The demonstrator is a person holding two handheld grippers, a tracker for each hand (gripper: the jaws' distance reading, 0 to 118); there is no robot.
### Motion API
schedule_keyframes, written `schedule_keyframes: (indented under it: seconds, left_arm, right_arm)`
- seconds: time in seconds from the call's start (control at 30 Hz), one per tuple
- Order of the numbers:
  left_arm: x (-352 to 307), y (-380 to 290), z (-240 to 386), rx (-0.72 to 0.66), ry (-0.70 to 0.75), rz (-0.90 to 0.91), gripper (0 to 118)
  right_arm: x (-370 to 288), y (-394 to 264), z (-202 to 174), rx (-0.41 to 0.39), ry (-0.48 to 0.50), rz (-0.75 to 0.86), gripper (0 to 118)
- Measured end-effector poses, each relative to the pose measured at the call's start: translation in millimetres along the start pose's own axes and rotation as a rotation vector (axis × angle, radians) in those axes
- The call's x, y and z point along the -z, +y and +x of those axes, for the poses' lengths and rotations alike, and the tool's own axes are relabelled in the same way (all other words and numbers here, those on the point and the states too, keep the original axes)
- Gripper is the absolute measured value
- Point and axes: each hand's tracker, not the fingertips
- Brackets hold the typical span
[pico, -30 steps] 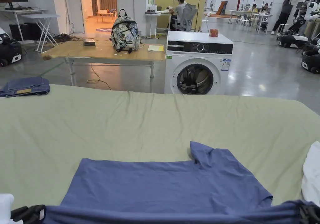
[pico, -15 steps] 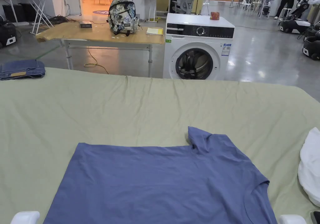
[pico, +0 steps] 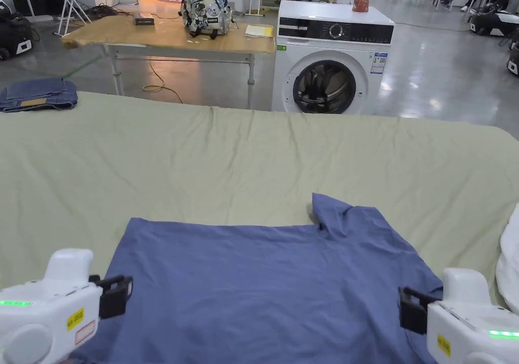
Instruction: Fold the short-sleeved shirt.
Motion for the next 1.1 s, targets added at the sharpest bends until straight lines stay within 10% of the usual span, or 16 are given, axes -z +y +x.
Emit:
schedule_keyframes:
  seconds: [0.07,0.2,0.43,0.8,0.9,1.1]
  left_arm:
    - [3,11,12,0.013,-0.002,0.059,45]
    - [15,29,28,0.022,0.026,0.163,2]
    - [46,62,21,0.008,0.03,0.167,0]
    - [207,146,-93,-0.105,0.0,-0.304,2]
    - [230,153,-102,-0.193,-0.052,-0.39,47]
    - [261,144,-84,-0.174,-0.051,-0.506,55]
  right_arm:
    - [6,9,-7,0.006,0.004,0.063,63]
    - [2,31,-40,-0.008,-0.004,0.178,1]
    - [25,56,-57,-0.002,0.059,0.189,0]
    - [73,48,-41,-0.03,0.055,0.074,0]
    - [83,41,-32,-0.038,0.031,0.038,0]
    - [95,30,-18,-0.032,-0.01,-0.015,0]
